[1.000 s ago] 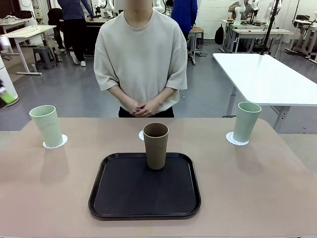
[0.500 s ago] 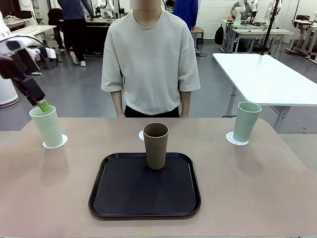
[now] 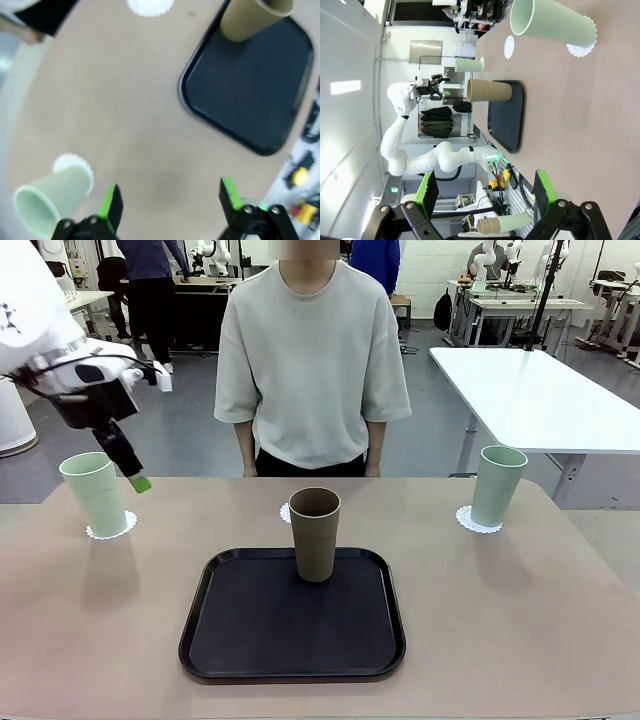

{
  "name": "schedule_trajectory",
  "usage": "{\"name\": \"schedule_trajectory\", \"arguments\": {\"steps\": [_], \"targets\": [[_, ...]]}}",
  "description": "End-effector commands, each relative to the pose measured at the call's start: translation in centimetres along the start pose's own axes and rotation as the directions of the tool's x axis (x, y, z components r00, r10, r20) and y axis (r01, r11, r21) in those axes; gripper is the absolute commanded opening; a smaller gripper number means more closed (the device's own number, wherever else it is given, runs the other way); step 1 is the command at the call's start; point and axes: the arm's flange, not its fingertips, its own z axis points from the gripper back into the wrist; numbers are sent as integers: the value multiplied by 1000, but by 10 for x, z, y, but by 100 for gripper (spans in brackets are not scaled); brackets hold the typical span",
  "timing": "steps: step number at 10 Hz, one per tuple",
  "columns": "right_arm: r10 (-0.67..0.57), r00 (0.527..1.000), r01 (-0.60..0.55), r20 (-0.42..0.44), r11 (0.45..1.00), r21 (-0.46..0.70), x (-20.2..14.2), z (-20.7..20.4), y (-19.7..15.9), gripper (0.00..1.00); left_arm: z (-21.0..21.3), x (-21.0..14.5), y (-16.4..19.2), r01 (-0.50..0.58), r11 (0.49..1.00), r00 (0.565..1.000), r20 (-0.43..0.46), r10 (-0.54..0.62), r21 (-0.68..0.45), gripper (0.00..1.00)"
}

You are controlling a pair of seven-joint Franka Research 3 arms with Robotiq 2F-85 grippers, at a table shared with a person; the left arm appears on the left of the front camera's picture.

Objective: Place coasters on the table and set cups on them.
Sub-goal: Take one Reusable plastic cup from the Flat Tray and place it on a coaster set by the human.

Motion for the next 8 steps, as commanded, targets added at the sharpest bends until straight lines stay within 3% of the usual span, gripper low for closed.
{"name": "schedule_trajectory", "arguments": {"steps": [1, 3, 4, 8], "targets": [[4, 1000, -4, 9, 1000, -2, 0, -1, 0, 100, -19, -1, -16, 90, 995, 995, 35, -92, 49, 100], [4, 1000, -4, 9, 1000, -2, 0, -1, 0, 100, -21, -20, -18, 101, 994, 989, 115, -95, -43, 100], [4, 1000, -4, 9, 1000, -2, 0, -1, 0, 100, -19, 8, -20, 75, 997, 997, 25, -75, 28, 100], [4, 1000, -4, 9, 1000, -2, 0, -1, 0, 100, -19, 8, -20, 75, 997, 997, 25, -75, 28, 100]]}}
